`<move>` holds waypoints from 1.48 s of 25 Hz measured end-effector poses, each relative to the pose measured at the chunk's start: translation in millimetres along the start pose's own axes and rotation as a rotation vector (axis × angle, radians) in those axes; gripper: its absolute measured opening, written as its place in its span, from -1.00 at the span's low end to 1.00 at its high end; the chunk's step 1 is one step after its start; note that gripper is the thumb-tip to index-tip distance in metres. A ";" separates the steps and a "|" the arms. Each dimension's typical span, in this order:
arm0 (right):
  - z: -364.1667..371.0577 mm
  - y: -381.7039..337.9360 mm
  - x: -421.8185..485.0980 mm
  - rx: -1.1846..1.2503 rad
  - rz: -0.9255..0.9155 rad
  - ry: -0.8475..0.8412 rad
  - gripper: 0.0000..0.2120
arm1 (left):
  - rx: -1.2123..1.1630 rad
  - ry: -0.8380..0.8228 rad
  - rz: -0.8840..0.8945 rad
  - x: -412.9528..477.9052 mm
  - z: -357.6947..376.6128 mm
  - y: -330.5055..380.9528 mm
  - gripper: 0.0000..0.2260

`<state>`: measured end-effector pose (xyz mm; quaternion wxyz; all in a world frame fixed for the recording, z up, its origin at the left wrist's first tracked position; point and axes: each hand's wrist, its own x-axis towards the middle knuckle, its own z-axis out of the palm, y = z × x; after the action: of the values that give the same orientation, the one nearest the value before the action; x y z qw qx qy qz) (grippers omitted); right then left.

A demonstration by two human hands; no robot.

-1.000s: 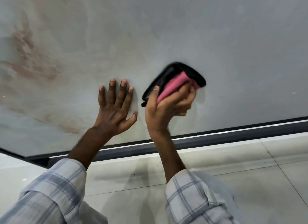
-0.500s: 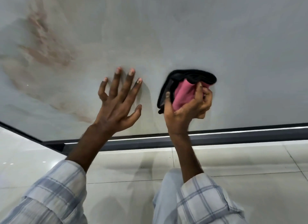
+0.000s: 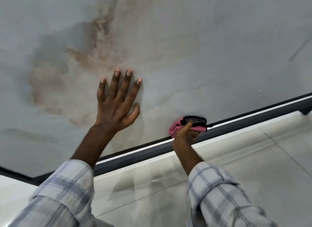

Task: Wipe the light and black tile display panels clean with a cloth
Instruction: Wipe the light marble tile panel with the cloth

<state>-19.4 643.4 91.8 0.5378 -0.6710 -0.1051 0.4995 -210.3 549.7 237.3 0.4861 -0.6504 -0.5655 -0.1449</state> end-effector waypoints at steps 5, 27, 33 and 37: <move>21.6 -71.4 -48.0 -0.132 -0.370 0.041 -0.30 | -0.157 0.039 0.043 -1.4 -3.5 -5.2 -0.33; -3.0 -28.7 -30.8 -0.042 -0.074 -0.082 -0.47 | -0.144 0.136 0.020 -9.0 8.3 -0.7 -0.34; -5.9 -3.0 -0.5 -0.030 0.028 -0.063 -0.40 | -0.113 0.128 -0.008 -10.6 10.6 3.0 -0.36; -1.9 -8.2 13.2 0.014 0.016 -0.022 -0.46 | -0.066 0.101 -0.021 -9.2 10.8 4.7 -0.34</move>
<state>-8.4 654.5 91.1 0.5372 -0.6625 -0.1020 0.5120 -213.1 553.3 223.1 0.4907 -0.6520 -0.5418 -0.2014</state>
